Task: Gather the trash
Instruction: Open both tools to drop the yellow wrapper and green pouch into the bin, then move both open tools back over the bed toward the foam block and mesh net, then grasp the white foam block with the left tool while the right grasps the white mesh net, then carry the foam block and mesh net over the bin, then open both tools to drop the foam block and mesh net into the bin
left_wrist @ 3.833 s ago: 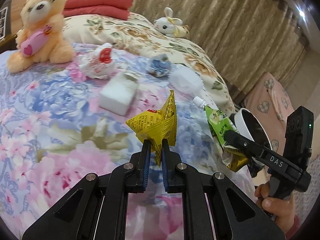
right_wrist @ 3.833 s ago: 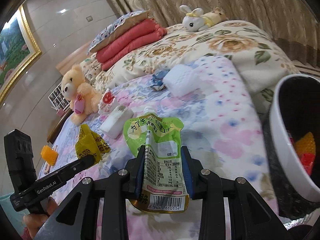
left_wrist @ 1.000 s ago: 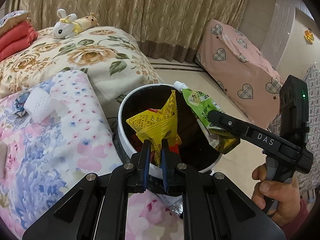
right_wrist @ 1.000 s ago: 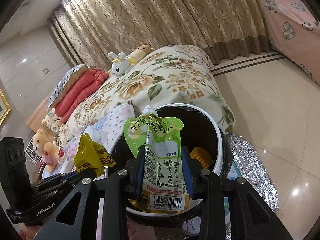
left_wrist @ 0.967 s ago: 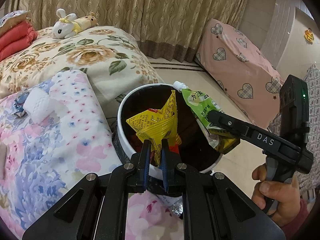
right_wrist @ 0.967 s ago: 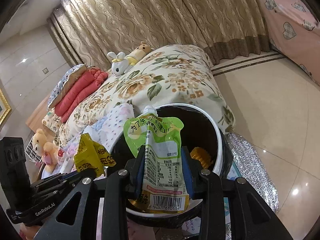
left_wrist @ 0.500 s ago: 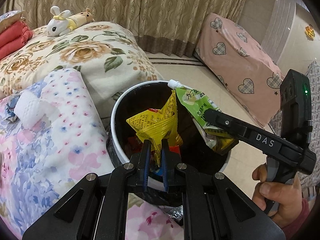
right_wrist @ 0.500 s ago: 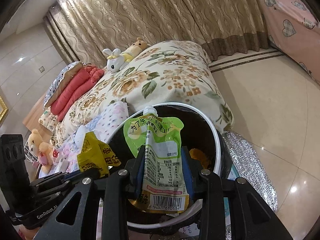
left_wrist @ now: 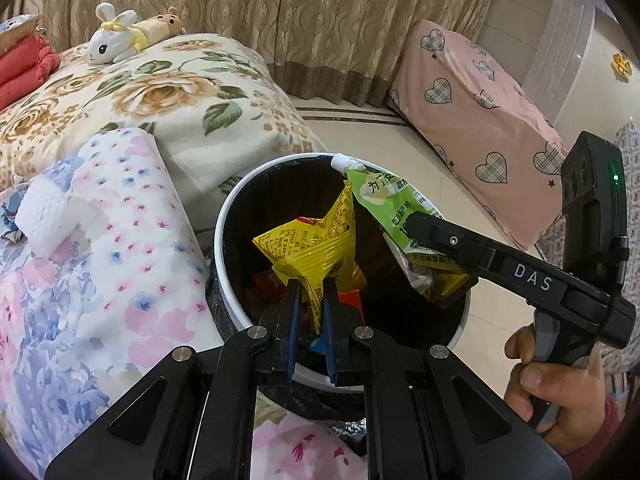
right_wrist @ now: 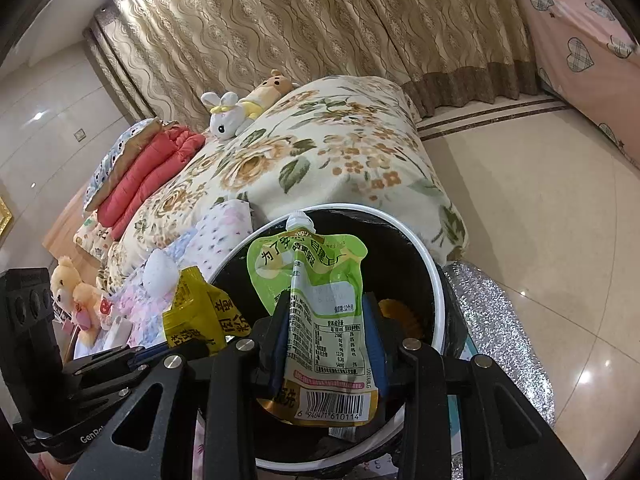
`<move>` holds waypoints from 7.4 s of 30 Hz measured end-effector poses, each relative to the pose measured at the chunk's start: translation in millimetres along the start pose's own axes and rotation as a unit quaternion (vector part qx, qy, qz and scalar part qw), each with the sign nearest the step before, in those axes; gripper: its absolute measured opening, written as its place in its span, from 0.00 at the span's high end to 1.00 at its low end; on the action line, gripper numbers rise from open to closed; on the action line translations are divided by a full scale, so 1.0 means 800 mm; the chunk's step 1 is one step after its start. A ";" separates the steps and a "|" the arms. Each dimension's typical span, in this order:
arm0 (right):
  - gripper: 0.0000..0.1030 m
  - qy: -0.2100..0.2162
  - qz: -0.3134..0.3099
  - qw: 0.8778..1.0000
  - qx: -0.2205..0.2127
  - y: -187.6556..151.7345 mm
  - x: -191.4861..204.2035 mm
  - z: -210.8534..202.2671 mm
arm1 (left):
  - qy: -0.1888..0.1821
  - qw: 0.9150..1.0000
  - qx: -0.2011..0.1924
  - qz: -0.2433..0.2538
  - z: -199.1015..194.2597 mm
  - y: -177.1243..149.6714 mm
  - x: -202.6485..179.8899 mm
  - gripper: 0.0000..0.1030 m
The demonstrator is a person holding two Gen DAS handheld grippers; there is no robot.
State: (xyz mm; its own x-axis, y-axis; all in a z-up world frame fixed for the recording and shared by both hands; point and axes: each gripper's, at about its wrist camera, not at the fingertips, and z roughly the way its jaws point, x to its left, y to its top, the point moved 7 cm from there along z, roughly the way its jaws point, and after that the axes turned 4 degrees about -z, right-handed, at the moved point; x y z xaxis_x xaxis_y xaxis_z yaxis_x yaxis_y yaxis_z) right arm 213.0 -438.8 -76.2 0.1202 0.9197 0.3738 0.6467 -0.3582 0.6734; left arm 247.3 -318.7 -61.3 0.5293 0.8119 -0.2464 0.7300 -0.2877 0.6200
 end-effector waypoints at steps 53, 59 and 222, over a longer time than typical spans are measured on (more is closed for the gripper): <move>0.09 0.108 -0.112 0.987 0.045 -0.085 0.248 0.040 | 0.109 0.959 -0.103 -0.241 -0.175 -0.152 0.270 0.39; 0.06 0.113 -0.124 0.984 0.061 -0.099 0.269 0.055 | 0.131 0.952 -0.108 -0.254 -0.185 -0.163 0.292 0.33; 0.67 -0.010 -0.043 0.999 -0.018 -0.031 0.041 -0.040 | 0.028 0.997 -0.063 -0.044 -0.069 -0.032 0.048 0.54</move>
State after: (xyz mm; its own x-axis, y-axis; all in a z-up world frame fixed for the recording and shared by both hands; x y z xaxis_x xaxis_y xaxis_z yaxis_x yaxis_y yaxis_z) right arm 176.9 -404.8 -60.5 0.0804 0.9500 0.3017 0.6277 -0.2834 0.7251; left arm 225.4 -252.1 -45.3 0.4384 0.8591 -0.2642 0.7104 -0.1511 0.6874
